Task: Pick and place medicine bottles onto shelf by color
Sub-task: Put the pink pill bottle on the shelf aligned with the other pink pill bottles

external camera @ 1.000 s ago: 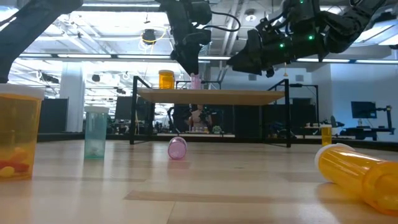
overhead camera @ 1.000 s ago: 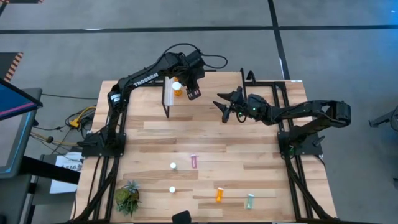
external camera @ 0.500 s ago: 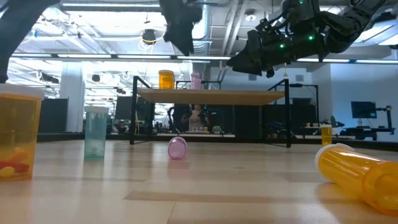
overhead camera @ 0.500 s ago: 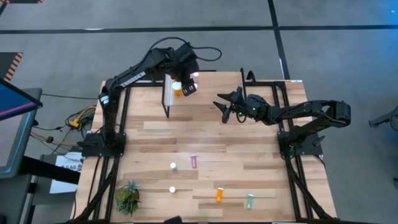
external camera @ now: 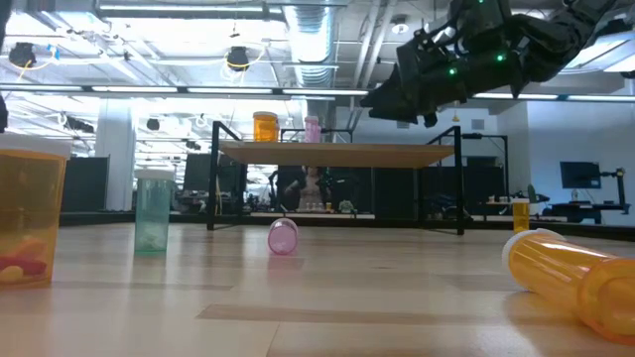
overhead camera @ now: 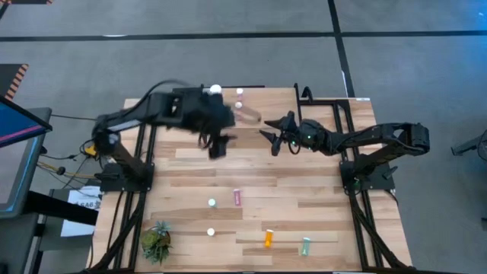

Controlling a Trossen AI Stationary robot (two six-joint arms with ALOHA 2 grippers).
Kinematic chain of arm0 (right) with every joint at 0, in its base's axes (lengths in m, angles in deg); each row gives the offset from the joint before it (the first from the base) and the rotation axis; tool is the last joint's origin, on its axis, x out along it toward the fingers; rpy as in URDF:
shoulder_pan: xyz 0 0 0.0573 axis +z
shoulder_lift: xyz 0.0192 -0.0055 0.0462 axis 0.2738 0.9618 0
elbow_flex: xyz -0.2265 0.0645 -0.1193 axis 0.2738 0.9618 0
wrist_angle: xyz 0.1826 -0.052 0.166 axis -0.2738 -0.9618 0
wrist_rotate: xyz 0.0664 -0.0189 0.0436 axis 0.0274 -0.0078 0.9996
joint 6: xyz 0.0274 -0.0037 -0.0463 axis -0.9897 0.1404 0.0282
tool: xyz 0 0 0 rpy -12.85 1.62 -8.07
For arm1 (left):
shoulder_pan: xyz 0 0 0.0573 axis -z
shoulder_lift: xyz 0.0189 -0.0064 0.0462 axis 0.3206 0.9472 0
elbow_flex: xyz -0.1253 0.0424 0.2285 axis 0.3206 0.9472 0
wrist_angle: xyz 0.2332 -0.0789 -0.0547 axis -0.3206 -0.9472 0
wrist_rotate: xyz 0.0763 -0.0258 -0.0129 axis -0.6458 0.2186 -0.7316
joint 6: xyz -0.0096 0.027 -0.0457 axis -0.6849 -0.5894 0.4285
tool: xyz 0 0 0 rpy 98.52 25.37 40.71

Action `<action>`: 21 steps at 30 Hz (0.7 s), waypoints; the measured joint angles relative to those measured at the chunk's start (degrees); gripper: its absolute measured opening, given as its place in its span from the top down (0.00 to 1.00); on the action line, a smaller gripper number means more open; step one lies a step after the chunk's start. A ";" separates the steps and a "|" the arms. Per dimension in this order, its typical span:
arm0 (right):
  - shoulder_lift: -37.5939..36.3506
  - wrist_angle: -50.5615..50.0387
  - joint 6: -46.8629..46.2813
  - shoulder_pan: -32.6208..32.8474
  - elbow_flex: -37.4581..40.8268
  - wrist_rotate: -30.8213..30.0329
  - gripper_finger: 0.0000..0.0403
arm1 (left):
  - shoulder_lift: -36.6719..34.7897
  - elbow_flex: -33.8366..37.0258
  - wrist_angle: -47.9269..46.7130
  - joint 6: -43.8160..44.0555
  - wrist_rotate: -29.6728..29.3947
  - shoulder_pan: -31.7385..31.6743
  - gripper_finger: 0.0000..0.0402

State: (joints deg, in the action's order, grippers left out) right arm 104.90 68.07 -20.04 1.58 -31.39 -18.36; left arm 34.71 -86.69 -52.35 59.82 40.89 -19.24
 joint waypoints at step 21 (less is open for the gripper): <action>0.00 6.11 1.83 4.28 0.00 -1.81 0.42 | -32.37 62.09 61.91 5.90 4.80 14.41 0.54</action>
State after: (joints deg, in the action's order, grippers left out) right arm 104.90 74.19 -18.21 5.85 -31.39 -20.17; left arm 2.34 -24.60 9.56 65.71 45.70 -4.83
